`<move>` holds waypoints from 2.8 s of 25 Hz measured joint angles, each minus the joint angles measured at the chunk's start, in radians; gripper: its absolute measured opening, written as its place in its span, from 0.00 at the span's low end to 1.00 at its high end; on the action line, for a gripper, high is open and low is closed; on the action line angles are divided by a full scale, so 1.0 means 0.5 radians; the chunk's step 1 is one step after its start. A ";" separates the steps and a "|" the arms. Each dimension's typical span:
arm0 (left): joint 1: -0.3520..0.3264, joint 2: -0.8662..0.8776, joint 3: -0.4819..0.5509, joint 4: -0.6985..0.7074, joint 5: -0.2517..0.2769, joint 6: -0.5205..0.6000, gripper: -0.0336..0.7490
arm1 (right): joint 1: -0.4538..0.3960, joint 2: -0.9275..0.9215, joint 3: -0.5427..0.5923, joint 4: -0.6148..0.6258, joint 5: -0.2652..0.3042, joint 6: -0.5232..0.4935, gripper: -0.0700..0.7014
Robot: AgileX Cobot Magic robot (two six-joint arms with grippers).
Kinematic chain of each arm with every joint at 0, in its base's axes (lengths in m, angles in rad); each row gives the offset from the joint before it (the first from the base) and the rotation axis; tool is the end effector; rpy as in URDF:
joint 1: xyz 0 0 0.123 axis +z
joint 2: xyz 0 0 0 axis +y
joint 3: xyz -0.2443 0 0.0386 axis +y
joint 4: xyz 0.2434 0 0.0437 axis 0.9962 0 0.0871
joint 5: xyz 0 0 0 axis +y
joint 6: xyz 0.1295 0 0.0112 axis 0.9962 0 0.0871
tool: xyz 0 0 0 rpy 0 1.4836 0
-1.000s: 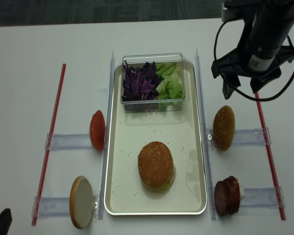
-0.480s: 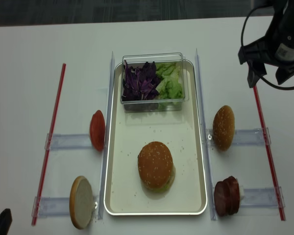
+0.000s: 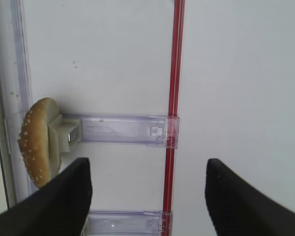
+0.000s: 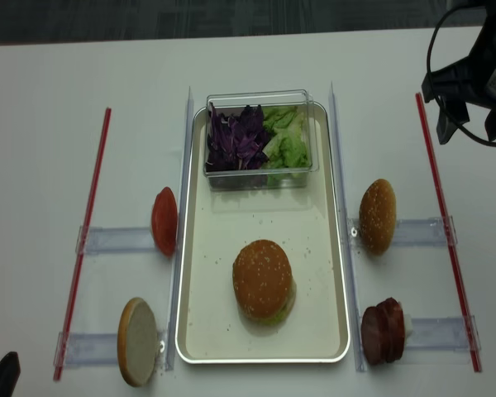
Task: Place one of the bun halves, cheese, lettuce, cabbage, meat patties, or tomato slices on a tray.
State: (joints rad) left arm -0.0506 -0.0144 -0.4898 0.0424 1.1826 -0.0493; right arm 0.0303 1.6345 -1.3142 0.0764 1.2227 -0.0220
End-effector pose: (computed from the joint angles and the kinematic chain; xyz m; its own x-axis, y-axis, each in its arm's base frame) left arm 0.0552 0.0023 0.2415 -0.5567 -0.0051 -0.8307 -0.0005 1.0000 -0.0058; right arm 0.3133 0.0188 0.2004 -0.9930 -0.0260 -0.1154 -0.0344 0.9968 0.0717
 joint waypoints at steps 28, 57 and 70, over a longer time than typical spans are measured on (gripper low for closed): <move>0.000 0.000 0.000 0.000 0.000 0.000 0.61 | 0.000 -0.832 0.676 0.023 0.014 -0.015 0.75; 0.000 0.000 0.000 0.000 0.000 0.000 0.61 | 0.000 -2.204 1.644 0.048 -0.197 -0.019 0.75; 0.000 0.000 0.000 0.000 0.000 0.000 0.61 | 0.000 -2.472 1.672 0.054 -0.231 -0.019 0.75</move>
State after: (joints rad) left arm -0.0506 -0.0144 -0.4898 0.0424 1.1826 -0.0493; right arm 0.0303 0.3985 -0.4781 0.1033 1.1070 -0.0313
